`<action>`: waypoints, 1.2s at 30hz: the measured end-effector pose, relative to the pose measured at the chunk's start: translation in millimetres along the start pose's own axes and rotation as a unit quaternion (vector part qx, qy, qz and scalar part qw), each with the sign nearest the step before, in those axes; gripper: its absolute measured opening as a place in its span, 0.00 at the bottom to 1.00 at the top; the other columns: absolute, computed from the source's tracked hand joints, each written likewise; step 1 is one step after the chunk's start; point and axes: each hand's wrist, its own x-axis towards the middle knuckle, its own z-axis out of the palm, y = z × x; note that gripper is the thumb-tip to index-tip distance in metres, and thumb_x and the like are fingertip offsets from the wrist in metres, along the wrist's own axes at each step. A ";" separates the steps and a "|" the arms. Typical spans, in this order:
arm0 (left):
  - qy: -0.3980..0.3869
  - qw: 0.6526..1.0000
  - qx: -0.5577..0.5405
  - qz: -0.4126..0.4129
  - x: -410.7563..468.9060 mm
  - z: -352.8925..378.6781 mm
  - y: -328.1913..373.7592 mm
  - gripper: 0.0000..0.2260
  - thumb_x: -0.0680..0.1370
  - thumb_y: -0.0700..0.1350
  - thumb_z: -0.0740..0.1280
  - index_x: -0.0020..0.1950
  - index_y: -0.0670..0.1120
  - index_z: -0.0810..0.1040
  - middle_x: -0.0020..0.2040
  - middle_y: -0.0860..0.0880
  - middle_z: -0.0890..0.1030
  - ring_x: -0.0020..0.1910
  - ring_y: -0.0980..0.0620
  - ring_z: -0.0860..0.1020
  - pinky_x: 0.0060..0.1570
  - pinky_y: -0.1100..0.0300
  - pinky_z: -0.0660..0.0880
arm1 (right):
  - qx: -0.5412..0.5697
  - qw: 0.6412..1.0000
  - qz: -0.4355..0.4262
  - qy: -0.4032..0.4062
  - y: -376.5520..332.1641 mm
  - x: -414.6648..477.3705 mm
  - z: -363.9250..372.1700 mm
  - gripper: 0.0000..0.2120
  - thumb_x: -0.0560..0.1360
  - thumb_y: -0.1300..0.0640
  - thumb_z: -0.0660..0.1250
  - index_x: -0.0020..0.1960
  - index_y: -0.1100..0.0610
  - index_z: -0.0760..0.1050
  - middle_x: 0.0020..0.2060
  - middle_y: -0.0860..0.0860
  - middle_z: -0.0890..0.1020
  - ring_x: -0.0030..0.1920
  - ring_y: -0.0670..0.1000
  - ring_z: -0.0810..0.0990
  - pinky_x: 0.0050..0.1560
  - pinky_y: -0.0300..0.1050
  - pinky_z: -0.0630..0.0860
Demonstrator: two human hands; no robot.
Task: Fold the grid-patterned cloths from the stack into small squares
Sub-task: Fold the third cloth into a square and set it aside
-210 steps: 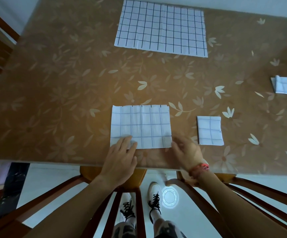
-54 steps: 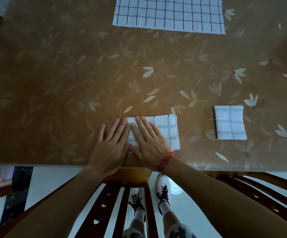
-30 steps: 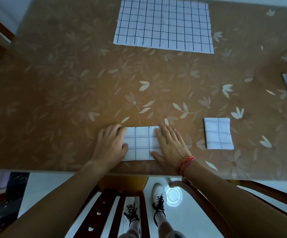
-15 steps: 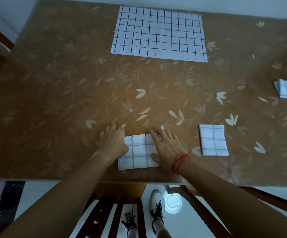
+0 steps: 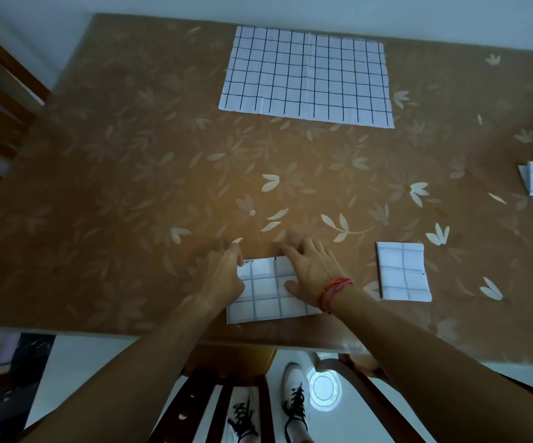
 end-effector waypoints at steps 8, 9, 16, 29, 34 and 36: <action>0.032 0.999 0.001 -0.007 -1.8 4.4 1.9 0.18 0.70 0.31 0.66 0.58 0.44 0.73 0.56 0.48 0.73 0.50 0.50 0.73 0.39 0.66 0.64 | -0.015 1.000 0.010 -0.018 -1.9 9.0 0.9 0.31 0.68 0.47 0.69 0.69 0.49 0.65 0.61 0.56 0.69 0.61 0.57 0.68 0.60 0.51 0.70; 0.032 0.999 0.020 -0.012 -1.4 2.1 3.4 0.18 0.71 0.31 0.66 0.58 0.44 0.73 0.54 0.47 0.74 0.46 0.50 0.74 0.38 0.64 0.66 | -0.013 1.000 0.013 -0.022 -2.0 11.2 1.0 0.31 0.68 0.47 0.70 0.69 0.49 0.65 0.62 0.55 0.69 0.61 0.57 0.68 0.61 0.52 0.70; 0.012 0.995 0.096 -0.018 3.5 -4.5 8.0 0.09 0.67 0.35 0.67 0.37 0.45 0.68 0.45 0.46 0.77 0.38 0.49 0.75 0.32 0.60 0.71 | -0.007 0.997 0.033 -0.069 -2.6 24.7 -3.5 0.31 0.66 0.47 0.72 0.66 0.50 0.67 0.65 0.55 0.69 0.64 0.58 0.69 0.66 0.53 0.66; 0.046 0.987 -0.130 0.084 -9.1 -6.9 -4.2 0.15 0.69 0.29 0.64 0.48 0.47 0.70 0.35 0.52 0.73 0.33 0.53 0.72 0.28 0.69 0.65 | 0.054 0.996 -0.011 -0.064 -1.8 25.8 -17.6 0.18 0.71 0.49 0.65 0.60 0.47 0.74 0.58 0.51 0.77 0.55 0.55 0.77 0.57 0.52 0.75; 0.093 0.969 -0.204 0.103 -4.5 -18.9 -6.8 0.14 0.70 0.30 0.66 0.50 0.46 0.75 0.43 0.53 0.76 0.41 0.56 0.75 0.38 0.72 0.68 | 0.110 0.991 0.026 -0.067 3.8 24.5 -22.0 0.15 0.71 0.53 0.59 0.53 0.51 0.79 0.43 0.50 0.83 0.44 0.53 0.81 0.45 0.49 0.80; 0.142 0.968 -0.180 0.099 -4.2 -20.7 -10.4 0.14 0.69 0.32 0.68 0.50 0.46 0.75 0.46 0.52 0.74 0.45 0.55 0.73 0.41 0.74 0.67 | 0.162 0.984 0.041 -0.058 8.5 20.9 -20.5 0.14 0.71 0.57 0.59 0.52 0.51 0.79 0.40 0.51 0.83 0.40 0.53 0.80 0.43 0.48 0.80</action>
